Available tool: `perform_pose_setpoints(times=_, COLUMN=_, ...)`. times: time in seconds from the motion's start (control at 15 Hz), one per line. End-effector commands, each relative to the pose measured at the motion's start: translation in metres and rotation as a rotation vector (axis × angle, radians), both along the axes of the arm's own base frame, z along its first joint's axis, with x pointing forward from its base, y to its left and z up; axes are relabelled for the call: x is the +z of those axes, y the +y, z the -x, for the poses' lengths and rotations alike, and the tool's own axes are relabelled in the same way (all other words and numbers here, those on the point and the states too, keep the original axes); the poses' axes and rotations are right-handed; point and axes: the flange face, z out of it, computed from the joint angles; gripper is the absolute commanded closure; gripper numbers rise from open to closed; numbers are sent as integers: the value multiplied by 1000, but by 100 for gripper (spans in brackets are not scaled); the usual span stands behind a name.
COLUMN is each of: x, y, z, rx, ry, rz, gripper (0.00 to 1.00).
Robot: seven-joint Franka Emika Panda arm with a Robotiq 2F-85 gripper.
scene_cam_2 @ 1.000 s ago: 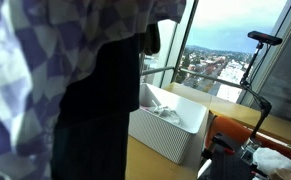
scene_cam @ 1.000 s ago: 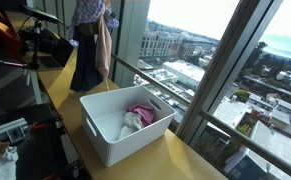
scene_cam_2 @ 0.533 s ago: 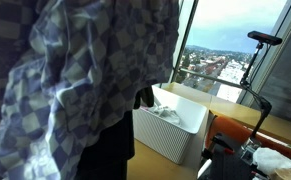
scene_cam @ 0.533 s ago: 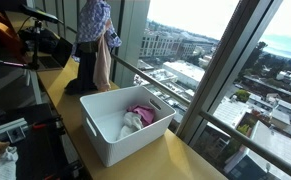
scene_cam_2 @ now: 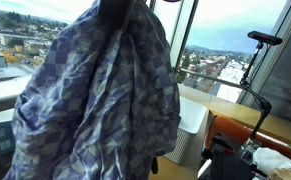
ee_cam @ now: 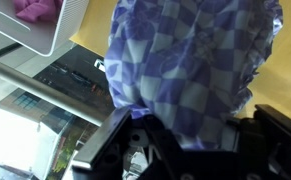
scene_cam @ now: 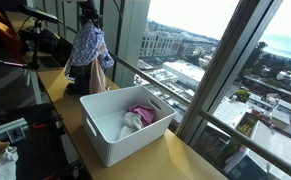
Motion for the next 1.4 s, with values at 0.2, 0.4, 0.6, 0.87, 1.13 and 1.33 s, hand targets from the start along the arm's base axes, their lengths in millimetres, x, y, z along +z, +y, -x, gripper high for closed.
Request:
perform_pose_setpoints(times=0.2, x=-46, y=-15, z=16, rx=13, ry=21, rz=-30, gripper=100)
perform_pose_setpoints(times=0.4, x=-76, y=-13, z=17, rx=31, ry=36, rz=-31, gripper=100)
perform_pose_setpoints(times=0.6, x=-104, y=-12, z=12, rx=44, ry=56, rz=-38, gripper=100)
perform_pose_setpoints(times=0.87, x=-128, y=-22, z=-9, rx=41, ry=69, rz=-44, gripper=100)
perform_pose_setpoints(times=1.13, x=-141, y=-59, z=-42, rx=6, ry=79, rz=-43, gripper=100)
perform_pose_setpoints(times=1.33, x=-157, y=-73, z=-62, rx=-9, ry=100, rz=-43, gripper=100)
